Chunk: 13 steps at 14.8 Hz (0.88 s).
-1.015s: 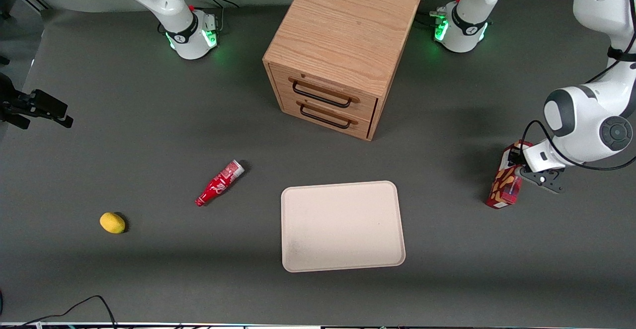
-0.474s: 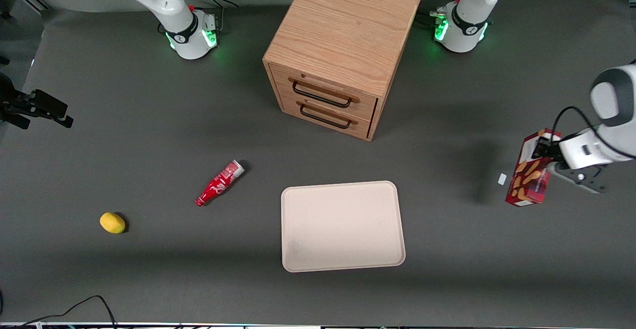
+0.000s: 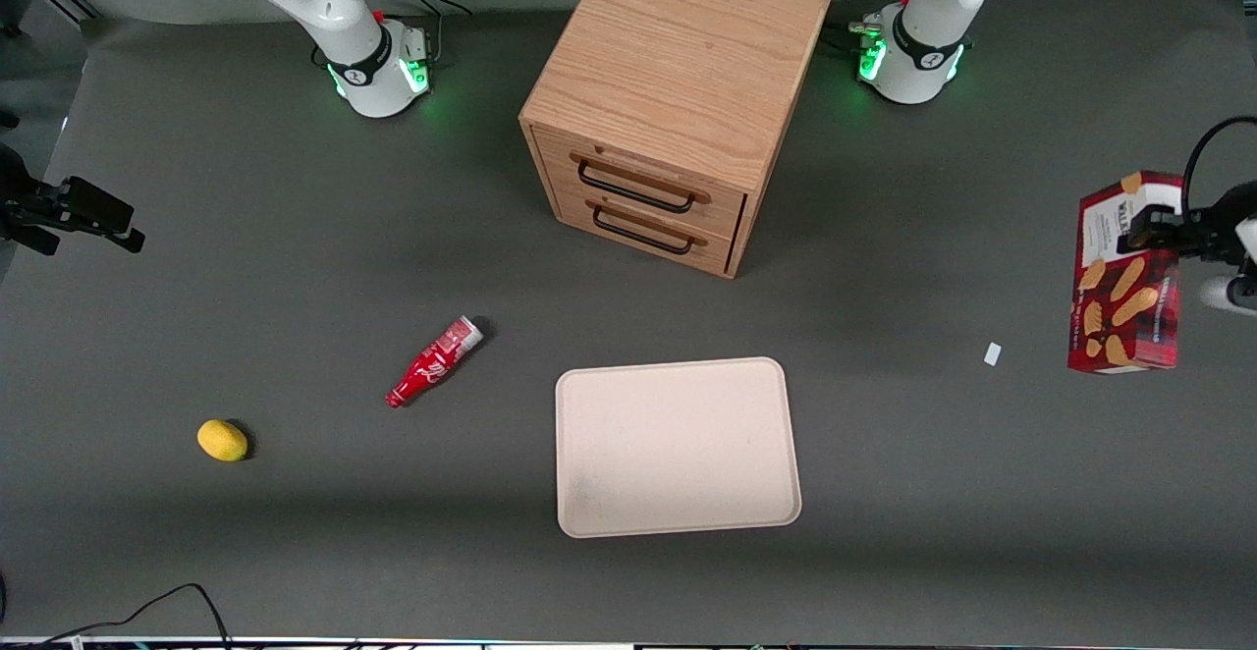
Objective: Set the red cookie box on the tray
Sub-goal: 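Lift the box upright and carry it over the white tray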
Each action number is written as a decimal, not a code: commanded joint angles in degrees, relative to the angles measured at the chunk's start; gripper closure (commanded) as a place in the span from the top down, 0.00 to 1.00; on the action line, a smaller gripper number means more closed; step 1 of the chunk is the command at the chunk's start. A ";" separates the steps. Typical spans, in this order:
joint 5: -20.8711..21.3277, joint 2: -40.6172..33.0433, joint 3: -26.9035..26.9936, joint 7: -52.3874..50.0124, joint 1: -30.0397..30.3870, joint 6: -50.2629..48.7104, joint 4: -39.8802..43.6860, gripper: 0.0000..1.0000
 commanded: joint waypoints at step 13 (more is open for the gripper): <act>4.79 15.58 -27.99 -45.74 -0.94 28.44 -0.90 0.00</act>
